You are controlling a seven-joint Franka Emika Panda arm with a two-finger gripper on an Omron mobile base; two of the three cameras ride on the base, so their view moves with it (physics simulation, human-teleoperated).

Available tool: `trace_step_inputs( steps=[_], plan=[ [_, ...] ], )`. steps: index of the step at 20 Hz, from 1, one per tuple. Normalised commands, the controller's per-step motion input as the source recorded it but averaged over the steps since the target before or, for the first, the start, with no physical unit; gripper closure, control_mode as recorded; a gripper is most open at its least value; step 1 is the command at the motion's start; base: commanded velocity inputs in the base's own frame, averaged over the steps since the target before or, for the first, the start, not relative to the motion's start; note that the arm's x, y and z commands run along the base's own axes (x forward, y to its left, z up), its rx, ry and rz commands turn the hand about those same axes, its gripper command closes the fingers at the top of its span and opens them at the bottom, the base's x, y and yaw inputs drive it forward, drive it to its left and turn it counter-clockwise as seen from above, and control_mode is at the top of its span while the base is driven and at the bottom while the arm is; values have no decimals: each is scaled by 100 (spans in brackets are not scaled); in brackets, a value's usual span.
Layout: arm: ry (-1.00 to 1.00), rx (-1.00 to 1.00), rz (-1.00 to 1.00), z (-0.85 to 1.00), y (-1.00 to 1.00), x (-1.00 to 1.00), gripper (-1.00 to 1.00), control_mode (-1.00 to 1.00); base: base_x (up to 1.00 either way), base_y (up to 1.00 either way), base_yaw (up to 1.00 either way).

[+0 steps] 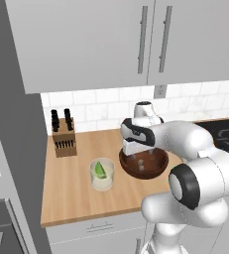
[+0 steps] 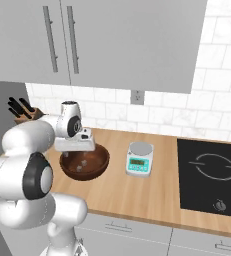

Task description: Grab a lemon wedge from the fridge and one ice cube from the ice bowl, and put them in the glass of lemonade.

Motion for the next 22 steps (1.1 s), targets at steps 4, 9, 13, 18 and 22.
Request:
trace_step_inputs(
  steps=[4,9,13,18,22],
  plan=[
    [0,0,0,-25,-20,0,-100,-100,0,0,0],
    [-6,0,0,-18,-2,0,-100,-100,0,0,0],
    [-8,0,0,-19,0,0,-100,-100,0,0,0],
    [-11,0,0,-6,0,0,-100,-100,0,0,0],
    [-16,0,0,0,-3,14,-100,-100,0,0,0]
  ],
)
